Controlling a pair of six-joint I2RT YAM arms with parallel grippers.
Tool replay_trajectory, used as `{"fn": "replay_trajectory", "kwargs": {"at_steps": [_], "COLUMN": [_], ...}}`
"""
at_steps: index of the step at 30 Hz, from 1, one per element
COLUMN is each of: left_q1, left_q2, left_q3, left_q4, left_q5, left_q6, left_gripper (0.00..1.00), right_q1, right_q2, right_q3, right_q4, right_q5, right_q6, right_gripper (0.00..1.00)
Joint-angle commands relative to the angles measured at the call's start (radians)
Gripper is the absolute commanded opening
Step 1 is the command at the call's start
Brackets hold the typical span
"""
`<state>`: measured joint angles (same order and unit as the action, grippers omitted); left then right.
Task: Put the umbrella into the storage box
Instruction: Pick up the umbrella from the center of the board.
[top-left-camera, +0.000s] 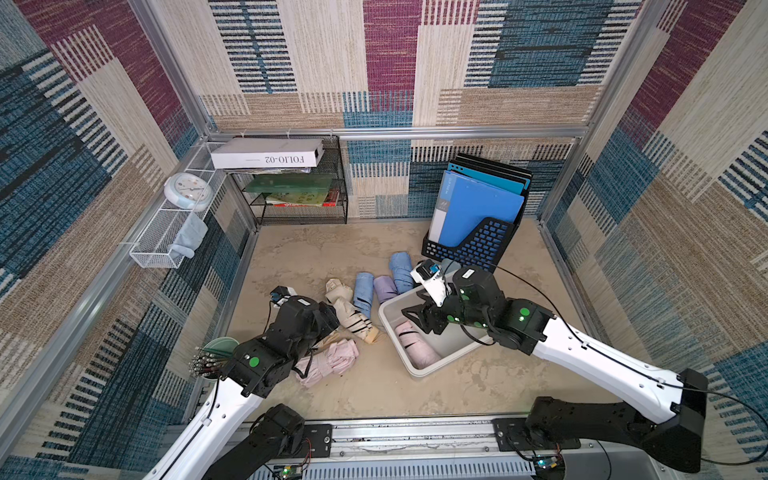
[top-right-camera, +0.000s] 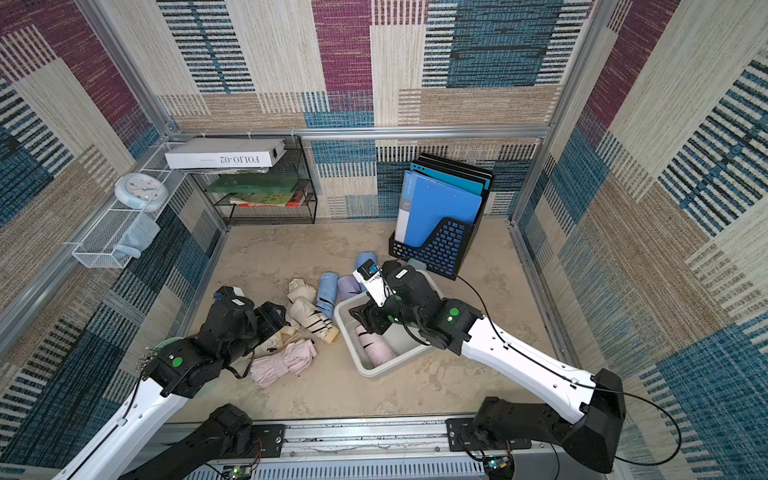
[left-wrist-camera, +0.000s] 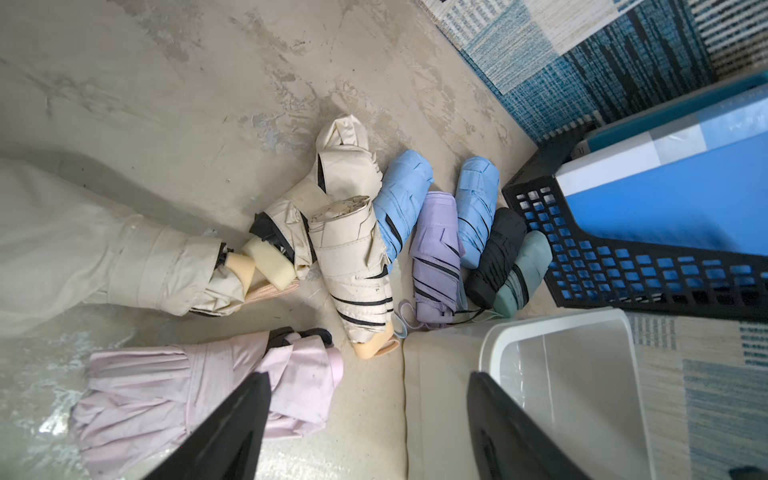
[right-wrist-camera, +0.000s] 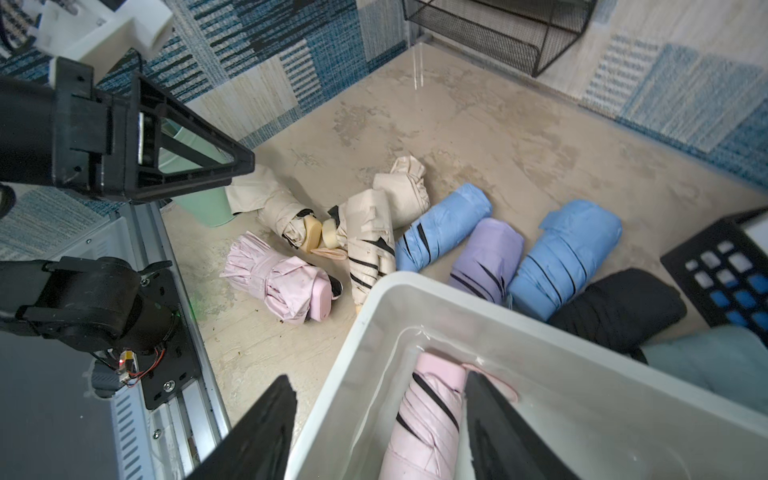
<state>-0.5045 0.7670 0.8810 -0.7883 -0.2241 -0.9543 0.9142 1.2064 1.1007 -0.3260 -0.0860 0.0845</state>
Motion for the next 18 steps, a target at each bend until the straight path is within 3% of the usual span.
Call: {"fn": "replay_trajectory", "kwargs": {"at_steps": [1, 5, 9, 14, 18], "left_q1": [0.004, 0.004, 0.003, 0.002, 0.003], "left_q2": [0.036, 0.118, 0.177, 0.217, 0.259], "left_q3": [0.016, 0.011, 0.011, 0.08, 0.181], "left_q4": [-0.038, -0.092, -0.113, -0.112, -0.186], "left_q5": [0.108, 0.22, 0.28, 0.25, 0.151], "left_q6": [0.278, 0.478, 0.591, 0.746, 0.981], "left_gripper": [0.79, 0.8, 0.8, 0.81, 0.84], "right_q1": [0.0, 0.0, 0.0, 0.0, 0.0], "right_q2": [0.038, 0.036, -0.019, -0.123, -0.209], "right_q3": [0.028, 0.009, -0.036, -0.106, -0.159], "right_q4": [0.037, 0.087, 0.119, 0.142, 0.144], "right_q5": [-0.07, -0.073, -0.016, 0.074, 0.147], "right_q6": [-0.119, -0.072, -0.027, 0.029, 0.065], "right_gripper": [0.68, 0.68, 0.68, 0.69, 0.7]}}
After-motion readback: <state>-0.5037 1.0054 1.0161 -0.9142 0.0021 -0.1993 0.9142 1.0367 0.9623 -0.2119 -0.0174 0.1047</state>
